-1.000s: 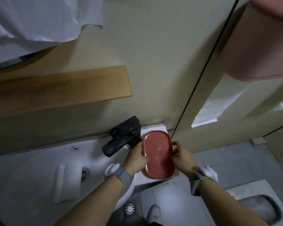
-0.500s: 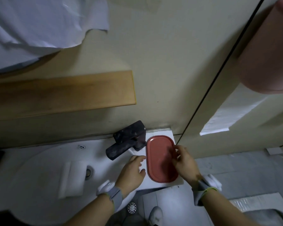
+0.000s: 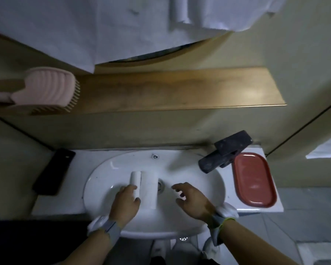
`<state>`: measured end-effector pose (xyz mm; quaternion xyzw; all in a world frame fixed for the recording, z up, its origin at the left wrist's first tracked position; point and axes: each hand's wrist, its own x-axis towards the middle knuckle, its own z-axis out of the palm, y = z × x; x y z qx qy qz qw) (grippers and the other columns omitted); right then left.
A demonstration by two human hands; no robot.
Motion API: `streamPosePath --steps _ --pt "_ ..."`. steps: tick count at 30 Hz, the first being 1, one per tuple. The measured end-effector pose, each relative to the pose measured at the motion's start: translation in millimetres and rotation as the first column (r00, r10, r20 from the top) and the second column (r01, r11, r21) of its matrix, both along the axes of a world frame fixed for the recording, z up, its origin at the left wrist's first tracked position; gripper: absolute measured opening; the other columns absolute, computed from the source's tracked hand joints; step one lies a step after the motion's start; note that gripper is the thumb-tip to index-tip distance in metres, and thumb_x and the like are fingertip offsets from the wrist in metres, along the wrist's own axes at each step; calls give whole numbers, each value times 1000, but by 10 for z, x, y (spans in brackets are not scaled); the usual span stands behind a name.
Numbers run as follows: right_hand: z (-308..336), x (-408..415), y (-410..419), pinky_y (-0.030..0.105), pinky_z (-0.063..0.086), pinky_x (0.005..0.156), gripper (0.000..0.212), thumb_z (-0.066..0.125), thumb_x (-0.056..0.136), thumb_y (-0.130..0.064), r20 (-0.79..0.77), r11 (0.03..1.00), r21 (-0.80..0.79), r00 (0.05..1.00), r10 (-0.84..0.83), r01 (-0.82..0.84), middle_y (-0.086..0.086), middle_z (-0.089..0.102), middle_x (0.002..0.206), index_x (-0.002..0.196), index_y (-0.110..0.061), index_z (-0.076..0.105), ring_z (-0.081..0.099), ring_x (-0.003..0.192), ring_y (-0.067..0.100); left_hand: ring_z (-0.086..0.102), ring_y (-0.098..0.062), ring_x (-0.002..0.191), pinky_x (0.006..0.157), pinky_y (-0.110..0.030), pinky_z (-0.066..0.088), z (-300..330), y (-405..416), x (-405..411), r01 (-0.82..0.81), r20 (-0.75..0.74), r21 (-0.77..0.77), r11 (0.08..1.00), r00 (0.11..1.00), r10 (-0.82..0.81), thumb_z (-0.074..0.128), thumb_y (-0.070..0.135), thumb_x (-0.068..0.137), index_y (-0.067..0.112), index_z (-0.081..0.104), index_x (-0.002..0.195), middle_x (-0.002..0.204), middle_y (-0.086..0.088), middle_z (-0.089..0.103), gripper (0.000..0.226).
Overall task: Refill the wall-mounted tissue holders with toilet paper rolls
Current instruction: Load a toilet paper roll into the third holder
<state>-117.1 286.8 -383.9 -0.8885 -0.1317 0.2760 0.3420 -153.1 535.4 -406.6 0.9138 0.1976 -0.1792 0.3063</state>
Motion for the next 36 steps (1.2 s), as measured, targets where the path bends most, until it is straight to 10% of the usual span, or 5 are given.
streamPosePath --steps 12,21,28,33,36 --pt "-531 -278 1056 39 41 107 69 54 83 -12 152 898 -316 918 366 -306 6 26 159 149 -12 34 27 146 29 63 -30 107 84 -37 54 -446 430 105 -99 -209 -269 958 977 43 57 25 94 16 35 140 129 -11 62 52" --pt "-554 -360 1081 36 54 92 72 86 53 -18 299 916 -333 896 327 -223 9 63 133 123 -13 67 64 118 32 58 -32 117 94 -42 53 -523 323 209 -192 -209 -376 906 971 119 69 25 89 13 35 145 135 -12 57 66" --pt "-446 -263 1039 35 18 122 69 54 90 -18 117 904 -305 930 348 -300 2 15 164 154 -17 27 20 150 24 61 -23 94 64 -24 51 -212 666 93 -57 -81 -290 955 996 35 77 24 78 16 52 130 117 -7 52 58" --pt "-1 -198 752 24 36 109 50 55 97 -18 61 984 96 986 -158 152 4 42 150 145 -17 43 46 134 19 56 -21 101 70 -14 40 210 585 110 287 109 -167 943 956 -272 76 22 78 32 49 126 110 5 40 56" --pt "325 -230 300 30 50 94 27 55 99 -21 -311 754 322 817 -486 572 5 65 120 126 -22 60 67 104 24 56 -20 102 75 -25 47 443 170 173 472 153 -152 868 879 -452 72 22 80 40 44 122 116 7 52 54"
